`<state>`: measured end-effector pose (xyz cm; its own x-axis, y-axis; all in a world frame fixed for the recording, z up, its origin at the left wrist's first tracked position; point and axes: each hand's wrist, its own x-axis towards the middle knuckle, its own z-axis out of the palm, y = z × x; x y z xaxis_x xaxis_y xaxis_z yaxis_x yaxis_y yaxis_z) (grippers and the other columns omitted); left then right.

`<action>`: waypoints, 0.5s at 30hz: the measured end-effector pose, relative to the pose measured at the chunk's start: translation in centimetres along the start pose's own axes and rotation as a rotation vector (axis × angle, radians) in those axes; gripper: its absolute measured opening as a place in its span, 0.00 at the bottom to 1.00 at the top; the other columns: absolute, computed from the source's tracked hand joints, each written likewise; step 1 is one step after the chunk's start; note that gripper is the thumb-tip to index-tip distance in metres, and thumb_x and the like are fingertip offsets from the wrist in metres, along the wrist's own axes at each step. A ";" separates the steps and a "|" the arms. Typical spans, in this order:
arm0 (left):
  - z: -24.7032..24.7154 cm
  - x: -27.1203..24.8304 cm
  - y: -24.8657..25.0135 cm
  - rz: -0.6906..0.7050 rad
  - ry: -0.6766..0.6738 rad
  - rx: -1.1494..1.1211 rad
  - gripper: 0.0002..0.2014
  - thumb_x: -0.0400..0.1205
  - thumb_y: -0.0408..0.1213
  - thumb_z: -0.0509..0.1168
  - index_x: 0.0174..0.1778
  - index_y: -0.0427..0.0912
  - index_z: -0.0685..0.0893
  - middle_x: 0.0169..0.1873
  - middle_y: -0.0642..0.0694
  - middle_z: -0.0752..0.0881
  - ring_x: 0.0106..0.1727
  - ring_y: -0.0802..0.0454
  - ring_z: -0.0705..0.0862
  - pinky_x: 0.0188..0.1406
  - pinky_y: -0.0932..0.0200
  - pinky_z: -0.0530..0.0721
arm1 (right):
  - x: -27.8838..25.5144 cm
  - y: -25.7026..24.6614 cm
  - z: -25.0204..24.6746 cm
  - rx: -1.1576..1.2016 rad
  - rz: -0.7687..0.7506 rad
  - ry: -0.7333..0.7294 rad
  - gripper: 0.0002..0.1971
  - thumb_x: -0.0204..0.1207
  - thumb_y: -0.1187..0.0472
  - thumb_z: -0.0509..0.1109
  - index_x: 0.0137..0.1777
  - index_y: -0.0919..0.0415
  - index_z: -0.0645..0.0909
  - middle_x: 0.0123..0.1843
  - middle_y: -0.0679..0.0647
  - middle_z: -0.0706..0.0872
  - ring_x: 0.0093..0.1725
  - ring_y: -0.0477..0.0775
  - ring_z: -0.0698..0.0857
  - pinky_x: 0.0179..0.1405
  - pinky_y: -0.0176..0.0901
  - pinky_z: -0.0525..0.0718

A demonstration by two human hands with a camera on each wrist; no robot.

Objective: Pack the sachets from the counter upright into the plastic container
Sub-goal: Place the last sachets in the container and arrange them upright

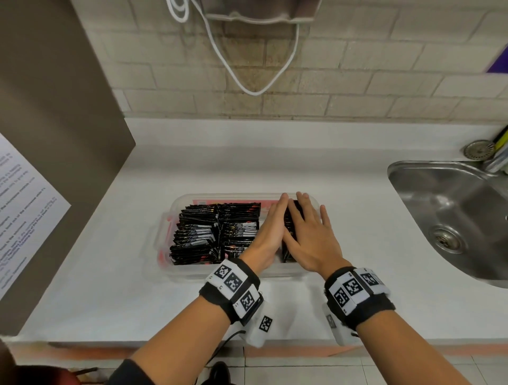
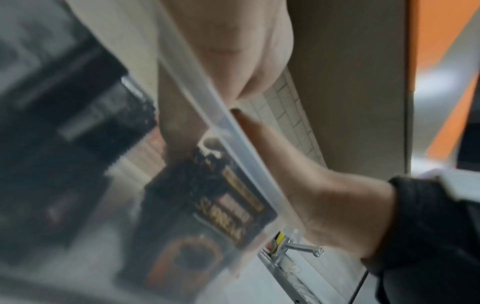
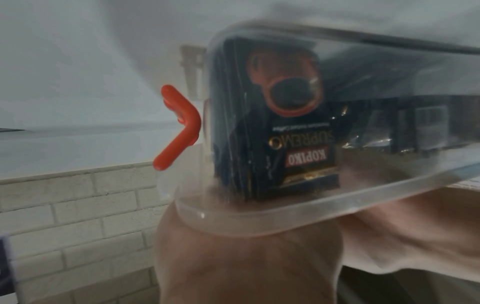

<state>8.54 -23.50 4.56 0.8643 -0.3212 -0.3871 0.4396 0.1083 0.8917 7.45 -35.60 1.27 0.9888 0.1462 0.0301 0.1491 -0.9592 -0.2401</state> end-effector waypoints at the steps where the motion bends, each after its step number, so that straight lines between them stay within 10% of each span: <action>1: -0.6 -0.3 0.3 0.031 -0.018 0.044 0.39 0.85 0.69 0.51 0.89 0.55 0.52 0.88 0.50 0.57 0.87 0.53 0.58 0.87 0.47 0.57 | 0.0 0.0 0.0 0.025 -0.006 0.025 0.40 0.83 0.32 0.36 0.90 0.54 0.47 0.91 0.53 0.41 0.87 0.47 0.32 0.87 0.59 0.36; 5: -4.8 -2.0 2.5 0.155 -0.068 0.276 0.33 0.88 0.60 0.54 0.87 0.48 0.61 0.83 0.50 0.69 0.82 0.56 0.69 0.79 0.59 0.67 | -0.4 -0.5 -0.8 0.113 -0.100 0.198 0.36 0.85 0.35 0.48 0.86 0.57 0.66 0.89 0.56 0.58 0.90 0.53 0.42 0.88 0.60 0.40; 8: -8.0 -3.0 4.4 0.285 -0.025 0.666 0.20 0.88 0.45 0.64 0.78 0.50 0.78 0.72 0.55 0.81 0.73 0.60 0.78 0.77 0.56 0.73 | -0.8 -2.0 -1.8 0.171 -0.193 0.282 0.26 0.81 0.47 0.69 0.76 0.58 0.78 0.76 0.57 0.78 0.82 0.62 0.66 0.81 0.63 0.67; 11: -10.1 -3.6 5.2 0.342 -0.058 1.056 0.22 0.85 0.38 0.69 0.76 0.49 0.80 0.71 0.53 0.83 0.73 0.57 0.79 0.74 0.61 0.73 | -0.8 -4.2 -2.3 0.222 -0.238 0.120 0.27 0.79 0.52 0.72 0.77 0.58 0.76 0.68 0.56 0.82 0.66 0.57 0.73 0.68 0.57 0.75; 15: -11.2 -3.9 4.9 0.266 -0.197 1.465 0.26 0.80 0.45 0.74 0.75 0.50 0.80 0.65 0.51 0.81 0.67 0.52 0.75 0.71 0.51 0.74 | -0.5 -6.2 -2.3 0.252 -0.181 -0.145 0.38 0.78 0.47 0.76 0.83 0.60 0.65 0.73 0.60 0.78 0.73 0.59 0.75 0.72 0.45 0.72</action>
<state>10.10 -11.15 7.80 0.7789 -0.5750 -0.2503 -0.4511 -0.7910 0.4134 6.07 -30.27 4.96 0.9328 0.3582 -0.0396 0.2976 -0.8275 -0.4761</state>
